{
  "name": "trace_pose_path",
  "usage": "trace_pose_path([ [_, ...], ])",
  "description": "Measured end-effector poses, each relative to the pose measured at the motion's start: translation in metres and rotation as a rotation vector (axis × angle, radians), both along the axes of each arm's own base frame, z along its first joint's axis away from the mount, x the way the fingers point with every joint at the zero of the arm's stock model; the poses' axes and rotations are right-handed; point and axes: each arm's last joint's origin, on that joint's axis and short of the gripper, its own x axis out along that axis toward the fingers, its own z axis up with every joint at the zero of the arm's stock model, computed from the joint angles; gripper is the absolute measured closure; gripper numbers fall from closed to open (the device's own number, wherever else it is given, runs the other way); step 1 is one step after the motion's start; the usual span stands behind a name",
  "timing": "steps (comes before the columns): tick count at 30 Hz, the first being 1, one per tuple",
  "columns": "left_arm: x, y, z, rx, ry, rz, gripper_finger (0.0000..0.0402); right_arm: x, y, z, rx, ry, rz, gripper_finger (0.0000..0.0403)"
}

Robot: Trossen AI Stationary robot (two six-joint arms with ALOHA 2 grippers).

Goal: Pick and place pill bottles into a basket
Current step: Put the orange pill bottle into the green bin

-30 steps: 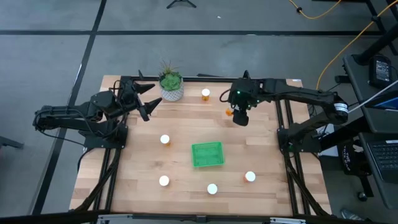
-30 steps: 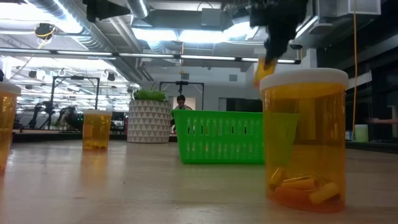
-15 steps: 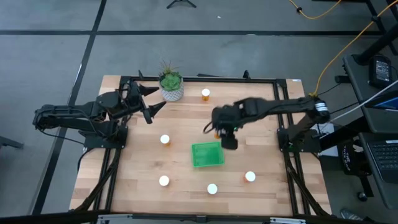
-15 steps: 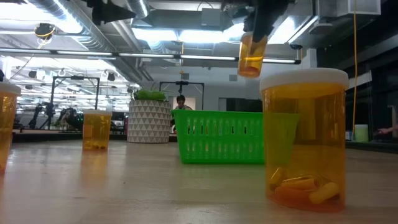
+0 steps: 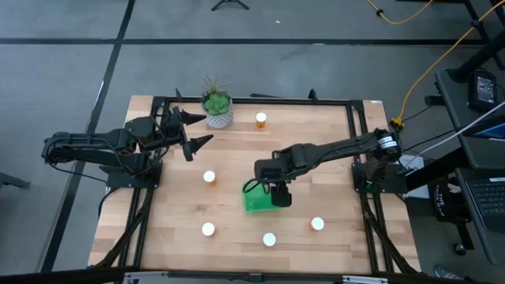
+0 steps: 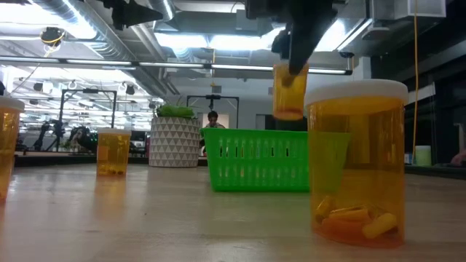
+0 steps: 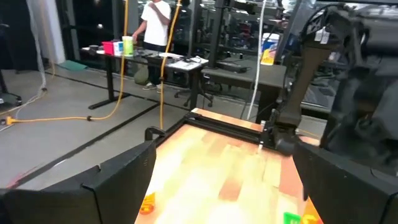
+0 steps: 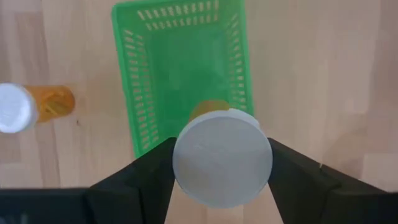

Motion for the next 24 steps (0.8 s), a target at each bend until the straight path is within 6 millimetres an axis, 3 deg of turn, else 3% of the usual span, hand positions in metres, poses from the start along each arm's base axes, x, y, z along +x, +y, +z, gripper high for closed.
trace_pose_path([
  [9, 0.0, -0.001, 0.0, -0.009, -0.005, -0.034, 0.0029, 0.016, 0.007, -0.035, -0.013, 0.069, 0.013, 0.0175],
  [24, 0.001, -0.002, 0.001, -0.009, -0.012, -0.053, 0.0029, 0.017, 0.006, -0.051, -0.041, 0.091, 0.012, 0.0177],
])
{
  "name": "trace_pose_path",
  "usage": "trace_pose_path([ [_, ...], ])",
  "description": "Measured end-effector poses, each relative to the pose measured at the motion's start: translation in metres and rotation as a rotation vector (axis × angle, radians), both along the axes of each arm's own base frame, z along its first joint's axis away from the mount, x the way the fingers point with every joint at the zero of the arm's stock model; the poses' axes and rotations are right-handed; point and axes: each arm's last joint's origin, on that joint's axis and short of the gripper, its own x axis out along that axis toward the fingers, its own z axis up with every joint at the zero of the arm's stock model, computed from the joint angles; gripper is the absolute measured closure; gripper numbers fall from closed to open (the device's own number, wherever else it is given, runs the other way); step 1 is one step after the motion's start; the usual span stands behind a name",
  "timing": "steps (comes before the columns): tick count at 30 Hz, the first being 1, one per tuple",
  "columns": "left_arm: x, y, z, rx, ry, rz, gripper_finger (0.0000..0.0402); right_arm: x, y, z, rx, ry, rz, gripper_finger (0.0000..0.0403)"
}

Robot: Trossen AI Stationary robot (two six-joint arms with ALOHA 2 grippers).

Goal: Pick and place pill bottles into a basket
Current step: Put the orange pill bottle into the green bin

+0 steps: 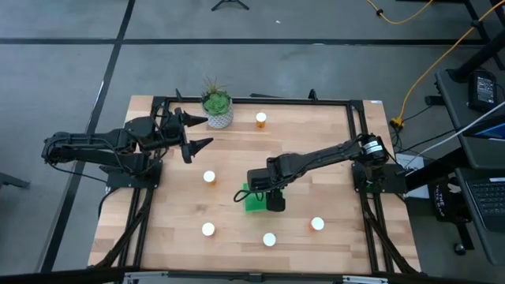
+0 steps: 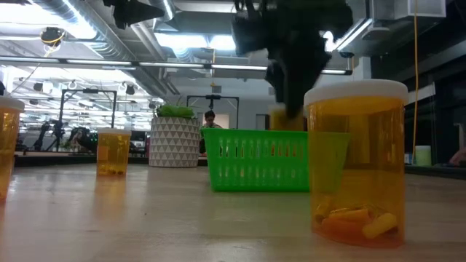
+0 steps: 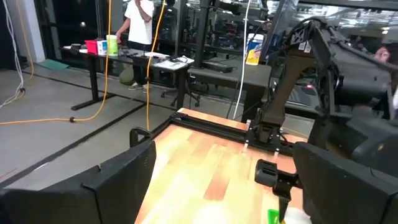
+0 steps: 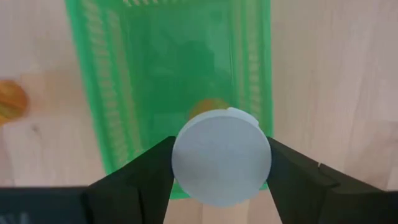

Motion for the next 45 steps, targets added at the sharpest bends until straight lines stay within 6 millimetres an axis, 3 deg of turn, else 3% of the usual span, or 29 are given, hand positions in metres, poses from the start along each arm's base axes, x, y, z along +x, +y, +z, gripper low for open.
trace_pose_path([
  [7, 0.0, 0.0, 0.002, 0.009, -0.018, 0.0, 0.0029, -0.013, -0.002, -0.026, -0.014, 0.092, -0.011, 0.0178],
  [19, 0.0, 0.0, 0.005, 0.02, -0.046, 0.0, 0.0029, -0.007, -0.009, -0.025, -0.004, 0.047, -0.018, 0.0182],
  [45, 0.0, 0.0, 0.005, 0.036, -0.039, 0.001, 0.0029, -0.019, -0.016, -0.035, -0.021, 0.153, -0.041, 0.0176],
])
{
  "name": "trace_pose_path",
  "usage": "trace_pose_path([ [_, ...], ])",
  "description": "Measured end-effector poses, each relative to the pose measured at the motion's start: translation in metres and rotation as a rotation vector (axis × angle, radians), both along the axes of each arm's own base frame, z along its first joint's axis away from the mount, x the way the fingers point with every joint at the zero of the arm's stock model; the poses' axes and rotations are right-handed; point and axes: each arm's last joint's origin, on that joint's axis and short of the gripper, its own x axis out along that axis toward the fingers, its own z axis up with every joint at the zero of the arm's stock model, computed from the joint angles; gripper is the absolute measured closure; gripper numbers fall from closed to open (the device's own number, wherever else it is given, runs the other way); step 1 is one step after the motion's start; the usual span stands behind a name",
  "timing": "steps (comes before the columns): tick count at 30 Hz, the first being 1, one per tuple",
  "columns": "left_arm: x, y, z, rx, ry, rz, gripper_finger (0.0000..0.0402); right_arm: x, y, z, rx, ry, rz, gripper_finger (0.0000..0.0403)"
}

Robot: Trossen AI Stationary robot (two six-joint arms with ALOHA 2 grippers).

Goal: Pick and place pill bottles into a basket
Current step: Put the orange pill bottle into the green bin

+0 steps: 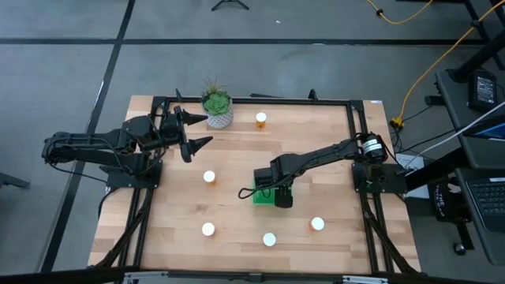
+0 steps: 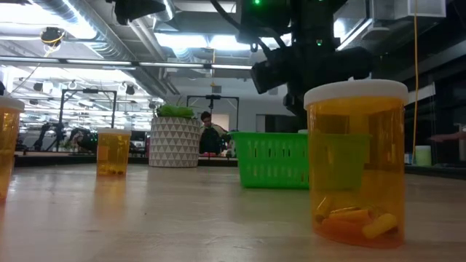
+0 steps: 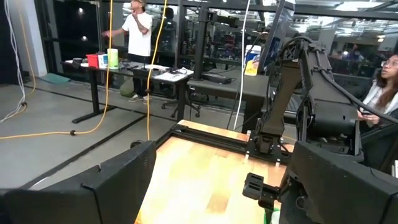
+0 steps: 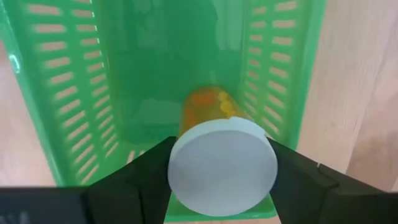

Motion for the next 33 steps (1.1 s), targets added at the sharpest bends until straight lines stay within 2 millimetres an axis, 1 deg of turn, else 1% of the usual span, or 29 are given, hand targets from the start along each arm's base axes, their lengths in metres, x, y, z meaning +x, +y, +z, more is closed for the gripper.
trace_pose_path([
  [3, 0.0, 0.0, -0.001, 0.0, 0.007, 0.0, 0.0029, -0.001, 0.0, 0.005, 0.003, -0.019, 0.0, 0.0175],
  [9, 0.0, 0.0, -0.002, -0.002, 0.023, -0.001, 0.0029, -0.006, -0.004, 0.032, 0.016, -0.106, -0.019, 0.0175],
  [12, 0.0, 0.0, -0.003, -0.005, 0.027, 0.0, 0.0029, -0.008, -0.005, 0.041, 0.017, -0.138, -0.029, 0.0171],
  [16, 0.0, 0.0, -0.003, -0.006, 0.026, 0.005, 0.0029, -0.009, -0.006, 0.04, -0.007, -0.132, -0.011, 0.0148],
  [21, 0.0, 0.0, -0.001, -0.005, 0.006, 0.0, 0.0029, -0.014, -0.007, 0.028, -0.019, -0.104, -0.031, 0.0122],
  [25, 0.0, 0.0, 0.0, 0.0, -0.001, 0.0, 0.0029, -0.017, -0.008, 0.022, -0.022, -0.083, -0.042, 0.0117],
  [33, 0.0, 0.0, -0.001, 0.008, 0.009, -0.002, 0.0029, -0.016, -0.008, 0.024, -0.022, -0.094, -0.061, 0.0116],
])
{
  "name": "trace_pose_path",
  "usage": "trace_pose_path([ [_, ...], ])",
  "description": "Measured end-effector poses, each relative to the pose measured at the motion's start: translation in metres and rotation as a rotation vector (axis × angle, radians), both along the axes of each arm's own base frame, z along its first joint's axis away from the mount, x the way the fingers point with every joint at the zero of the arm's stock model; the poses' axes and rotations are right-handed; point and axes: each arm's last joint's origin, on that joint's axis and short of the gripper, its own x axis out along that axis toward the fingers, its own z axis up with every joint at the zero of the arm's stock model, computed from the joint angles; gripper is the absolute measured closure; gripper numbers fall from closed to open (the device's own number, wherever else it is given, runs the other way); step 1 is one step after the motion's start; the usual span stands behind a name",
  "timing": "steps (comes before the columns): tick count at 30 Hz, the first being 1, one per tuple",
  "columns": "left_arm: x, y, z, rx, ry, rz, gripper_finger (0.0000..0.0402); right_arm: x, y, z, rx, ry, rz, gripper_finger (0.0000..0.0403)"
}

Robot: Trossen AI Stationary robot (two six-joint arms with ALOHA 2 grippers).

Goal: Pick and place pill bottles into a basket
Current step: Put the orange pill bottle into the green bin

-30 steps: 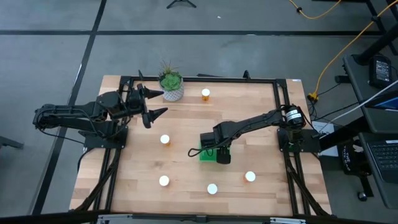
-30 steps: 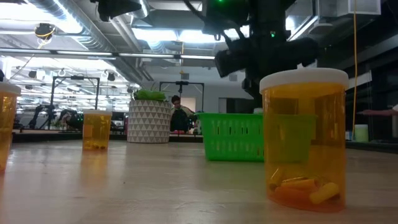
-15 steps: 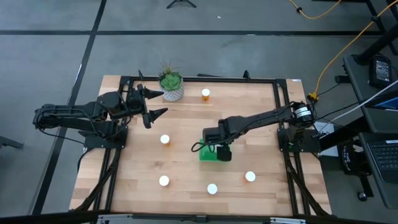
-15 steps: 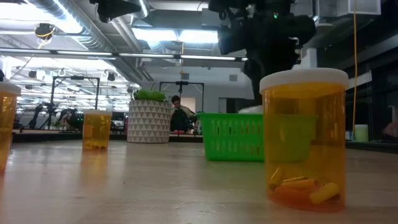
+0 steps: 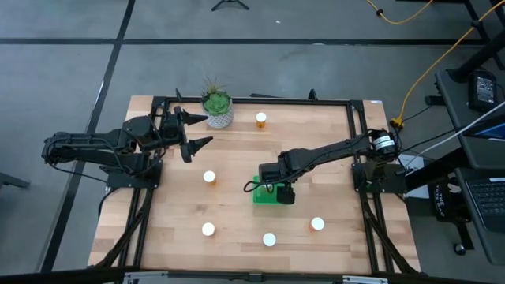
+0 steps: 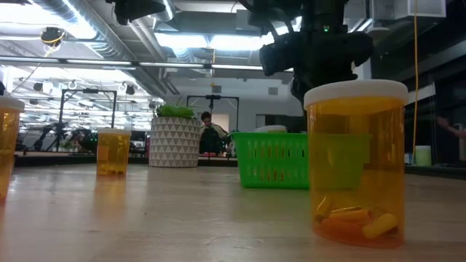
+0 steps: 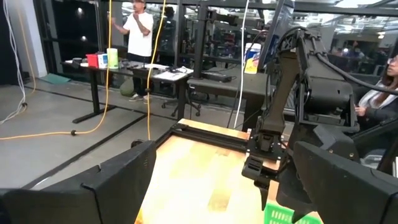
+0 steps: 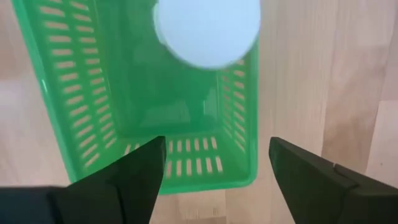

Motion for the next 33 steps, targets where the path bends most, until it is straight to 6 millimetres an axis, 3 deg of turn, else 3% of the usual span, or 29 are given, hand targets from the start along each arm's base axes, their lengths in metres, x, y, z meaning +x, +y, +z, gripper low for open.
trace_pose_path([
  [9, 0.0, 0.0, 0.0, 0.001, 0.0, 0.0, 0.0029, -0.003, -0.001, 0.007, -0.013, -0.018, -0.022, 0.0116],
  [12, -0.001, 0.0, 0.003, 0.013, 0.023, 0.0, 0.0029, -0.008, -0.003, 0.027, -0.063, -0.065, -0.043, 0.0116],
  [16, -0.003, 0.0, 0.022, 0.088, 0.058, 0.007, 0.0029, -0.02, -0.009, 0.07, -0.191, -0.197, -0.068, 0.0116],
  [20, -0.009, 0.0, 0.051, 0.126, 0.054, 0.005, 0.0029, -0.051, -0.017, 0.116, -0.301, -0.369, -0.134, 0.0116],
  [25, -0.016, -0.004, 0.071, 0.147, 0.271, 0.029, 0.0029, -0.115, -0.022, 0.156, -0.336, -0.571, -0.204, 0.0116],
  [29, -0.008, -0.01, 0.064, 0.167, 0.524, 0.026, 0.0029, -0.157, -0.025, 0.162, -0.28, -0.745, -0.242, 0.0116],
  [33, 0.008, -0.018, 0.045, 0.103, 0.672, -0.026, 0.0028, -0.176, -0.024, 0.155, -0.262, -0.888, -0.185, 0.0116],
])
